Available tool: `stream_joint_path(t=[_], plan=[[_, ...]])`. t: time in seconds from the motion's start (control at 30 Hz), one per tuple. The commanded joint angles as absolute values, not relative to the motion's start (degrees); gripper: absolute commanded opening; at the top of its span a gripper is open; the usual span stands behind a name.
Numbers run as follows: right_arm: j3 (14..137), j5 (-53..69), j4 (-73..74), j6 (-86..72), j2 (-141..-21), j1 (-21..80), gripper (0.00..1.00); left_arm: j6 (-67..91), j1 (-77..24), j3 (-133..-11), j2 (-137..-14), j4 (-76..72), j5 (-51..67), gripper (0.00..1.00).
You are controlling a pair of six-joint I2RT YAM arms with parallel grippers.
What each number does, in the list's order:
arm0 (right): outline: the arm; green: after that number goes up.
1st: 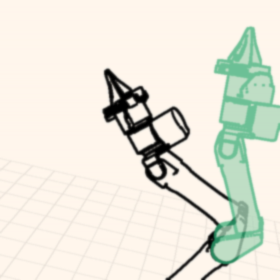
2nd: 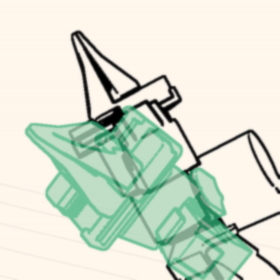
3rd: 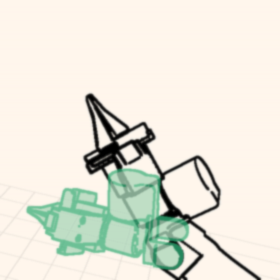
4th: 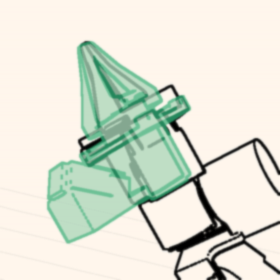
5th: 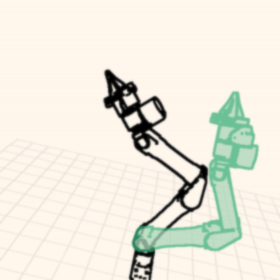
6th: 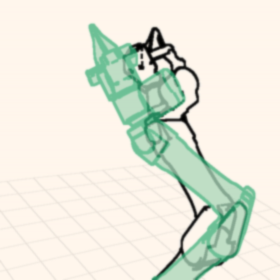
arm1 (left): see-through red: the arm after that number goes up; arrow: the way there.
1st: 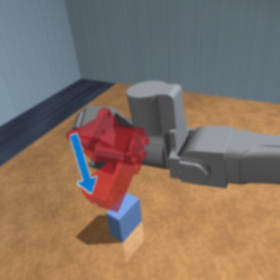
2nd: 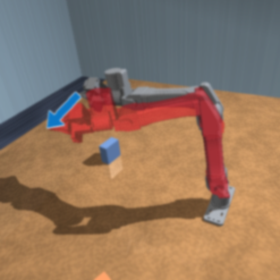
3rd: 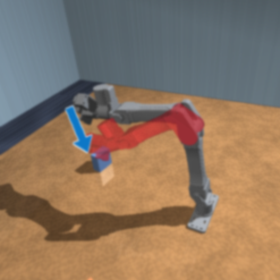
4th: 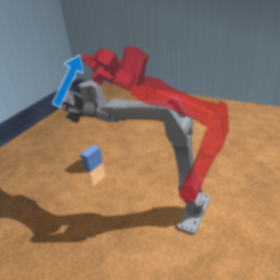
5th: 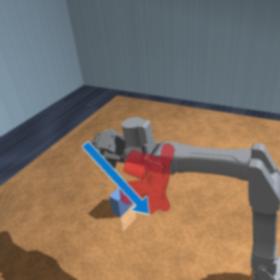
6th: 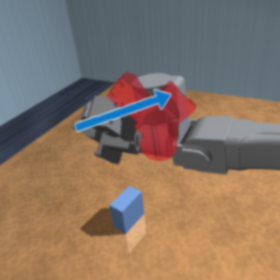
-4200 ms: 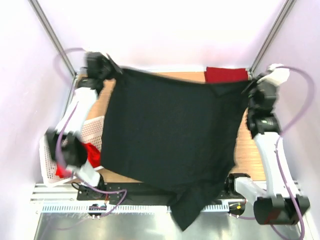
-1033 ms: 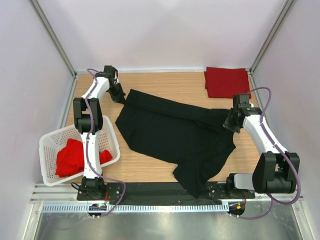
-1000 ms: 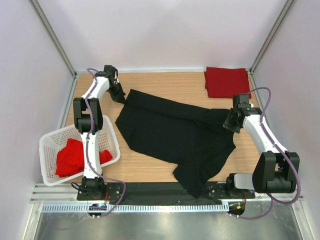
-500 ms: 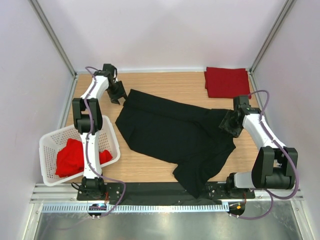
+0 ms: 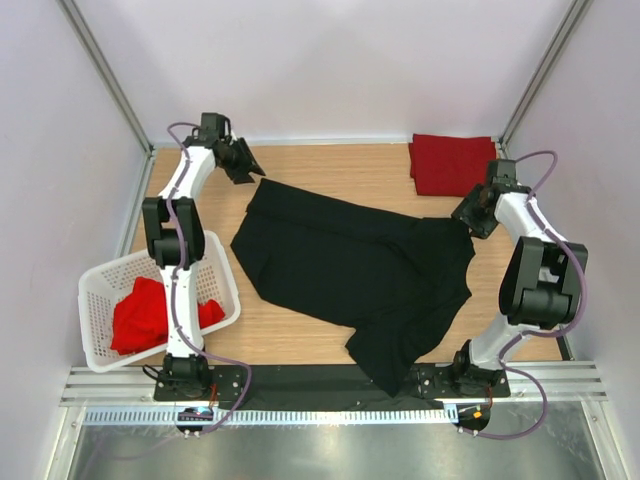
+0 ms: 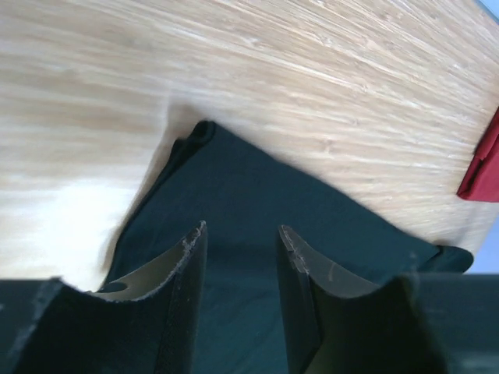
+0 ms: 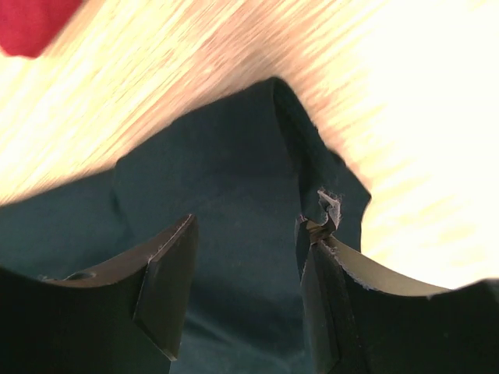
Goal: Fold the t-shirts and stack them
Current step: Fold the tshirt
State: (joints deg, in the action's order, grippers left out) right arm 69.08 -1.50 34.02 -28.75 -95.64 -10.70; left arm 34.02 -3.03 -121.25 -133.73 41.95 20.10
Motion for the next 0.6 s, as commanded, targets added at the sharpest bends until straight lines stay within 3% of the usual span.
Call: stream_joint_path(t=[0.0, 0.43, 0.57], plan=[[72.5, -1.8, 31.8, -28.0, -98.4, -11.5, 0.6, 37.3, -3.0, -123.1, -138.2, 37.2, 26.0, 0.41], [73.8, -1.8, 28.4, -26.6, -104.0, -12.8, 0.6, 40.3, -3.1, -124.7, -145.3, 35.4, 27.1, 0.36], [75.1, -1.8, 28.2, -26.9, -105.6, -13.2, 0.53, 40.6, -3.1, -124.5, -146.0, 36.2, 26.2, 0.36]])
